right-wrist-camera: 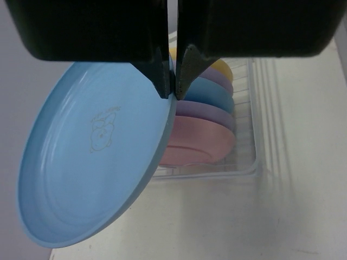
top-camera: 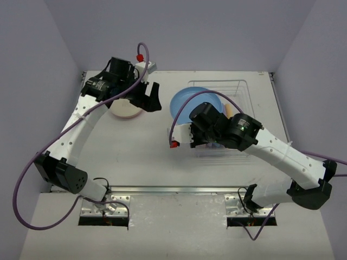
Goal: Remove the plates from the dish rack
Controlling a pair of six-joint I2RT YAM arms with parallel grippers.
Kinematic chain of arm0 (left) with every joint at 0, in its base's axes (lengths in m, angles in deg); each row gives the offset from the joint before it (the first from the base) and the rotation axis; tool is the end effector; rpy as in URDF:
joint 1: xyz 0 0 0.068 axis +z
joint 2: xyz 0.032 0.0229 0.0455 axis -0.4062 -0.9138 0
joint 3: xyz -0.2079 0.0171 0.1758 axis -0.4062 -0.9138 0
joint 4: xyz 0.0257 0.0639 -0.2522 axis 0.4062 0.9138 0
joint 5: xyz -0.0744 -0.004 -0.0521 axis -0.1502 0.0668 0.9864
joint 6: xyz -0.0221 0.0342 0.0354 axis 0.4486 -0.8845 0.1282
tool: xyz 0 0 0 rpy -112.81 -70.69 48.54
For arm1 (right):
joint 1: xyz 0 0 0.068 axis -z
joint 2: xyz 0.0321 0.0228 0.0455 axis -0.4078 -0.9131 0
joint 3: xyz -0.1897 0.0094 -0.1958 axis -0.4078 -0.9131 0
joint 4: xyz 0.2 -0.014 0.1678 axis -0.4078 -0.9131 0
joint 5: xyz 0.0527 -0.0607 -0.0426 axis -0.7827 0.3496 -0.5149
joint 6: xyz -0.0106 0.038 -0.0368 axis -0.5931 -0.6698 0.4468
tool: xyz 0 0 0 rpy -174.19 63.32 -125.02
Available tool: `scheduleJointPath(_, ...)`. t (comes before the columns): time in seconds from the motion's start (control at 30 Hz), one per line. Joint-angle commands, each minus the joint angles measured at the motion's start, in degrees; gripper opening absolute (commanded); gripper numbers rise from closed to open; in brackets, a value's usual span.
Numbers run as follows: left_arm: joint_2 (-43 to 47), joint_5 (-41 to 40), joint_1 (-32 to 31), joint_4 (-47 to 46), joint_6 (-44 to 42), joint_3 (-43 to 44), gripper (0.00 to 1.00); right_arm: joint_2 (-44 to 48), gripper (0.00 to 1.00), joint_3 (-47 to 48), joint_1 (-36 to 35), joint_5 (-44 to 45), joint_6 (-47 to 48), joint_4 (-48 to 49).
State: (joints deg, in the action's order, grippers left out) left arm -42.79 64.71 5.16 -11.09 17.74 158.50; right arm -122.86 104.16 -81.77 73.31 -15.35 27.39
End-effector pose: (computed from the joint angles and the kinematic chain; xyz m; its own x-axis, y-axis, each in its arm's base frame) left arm 0.2787 -0.1114 0.4101 -0.5880 0.3015 -0.7506 0.6555 0.7212 -0.2238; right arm 0.1429 0.2090 0.3835 0.1896 -0.9213 -0.3394 -0.8169 0.0438 -0.5751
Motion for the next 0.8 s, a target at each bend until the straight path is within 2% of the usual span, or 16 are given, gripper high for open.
scheduleJointPath(0.0, -1.99, 1.99, -2.23, 0.40, -1.01, 1.81, 0.81, 3.06, 0.00, -2.75, -4.22, 9.97, 5.07, 7.23)
scheduleJointPath(0.27, -4.13, 2.35, -5.35, -0.19, -1.28, 1.46, 0.79, 2.82, 0.00, -5.07, -6.09, 10.84, 6.51, 7.86)
scheduleJointPath(0.7, -3.94, 3.78, -5.54, -2.42, -0.05, 0.26, 0.70, 2.62, 0.00, -9.31, -9.38, 12.35, 7.30, 9.11)
scheduleJointPath(0.77, -3.88, 3.44, -5.47, -2.70, 0.10, -0.23, 0.65, 3.10, 0.00, -9.04, -9.52, 12.14, 7.10, 8.97)
